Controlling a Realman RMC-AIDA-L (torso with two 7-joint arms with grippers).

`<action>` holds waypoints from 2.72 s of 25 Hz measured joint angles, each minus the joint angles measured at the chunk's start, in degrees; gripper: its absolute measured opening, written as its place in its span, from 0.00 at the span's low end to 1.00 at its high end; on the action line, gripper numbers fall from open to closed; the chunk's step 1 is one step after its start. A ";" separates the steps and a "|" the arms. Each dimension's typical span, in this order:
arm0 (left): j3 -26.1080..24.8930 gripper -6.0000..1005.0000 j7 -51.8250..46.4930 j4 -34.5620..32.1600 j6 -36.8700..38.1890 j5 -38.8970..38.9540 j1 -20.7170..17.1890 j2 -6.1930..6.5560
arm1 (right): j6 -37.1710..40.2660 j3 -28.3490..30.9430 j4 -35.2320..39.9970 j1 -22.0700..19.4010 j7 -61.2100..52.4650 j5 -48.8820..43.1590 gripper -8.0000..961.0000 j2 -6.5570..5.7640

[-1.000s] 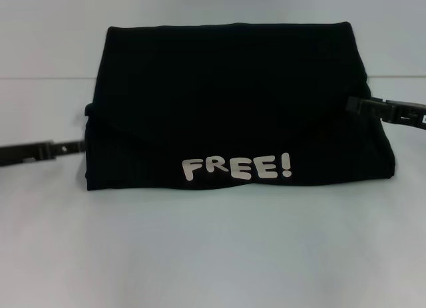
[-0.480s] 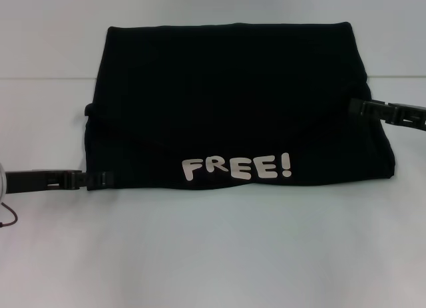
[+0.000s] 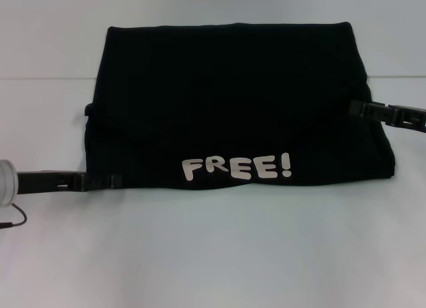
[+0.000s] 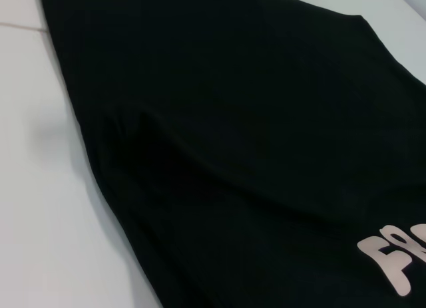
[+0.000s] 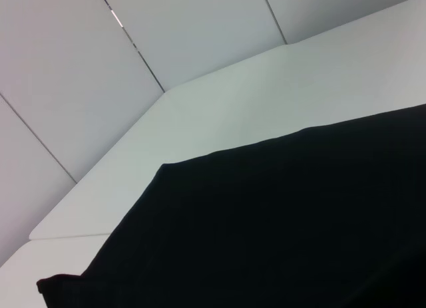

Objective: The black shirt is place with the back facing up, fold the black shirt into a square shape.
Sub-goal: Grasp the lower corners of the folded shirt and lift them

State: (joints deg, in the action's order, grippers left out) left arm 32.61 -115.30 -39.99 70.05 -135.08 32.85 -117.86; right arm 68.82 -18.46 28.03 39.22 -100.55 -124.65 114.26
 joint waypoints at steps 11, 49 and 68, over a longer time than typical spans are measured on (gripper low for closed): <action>0.47 0.83 0.52 0.04 -1.19 0.00 0.14 0.06 | -0.03 0.00 0.00 -0.03 0.00 0.17 0.75 -0.06; 0.52 0.04 0.70 0.09 -1.69 -0.01 1.78 0.54 | -7.58 -9.39 -0.10 0.77 -14.67 -12.17 0.42 0.05; -0.83 0.04 -0.05 -4.84 8.89 0.07 -2.26 1.25 | 3.01 -7.29 1.16 -5.44 -9.26 -8.67 0.04 -2.96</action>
State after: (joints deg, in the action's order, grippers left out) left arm 31.79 -115.35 -44.83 78.94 -135.01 30.59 -116.62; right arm 71.83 -25.75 29.20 33.78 -109.81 -133.31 111.30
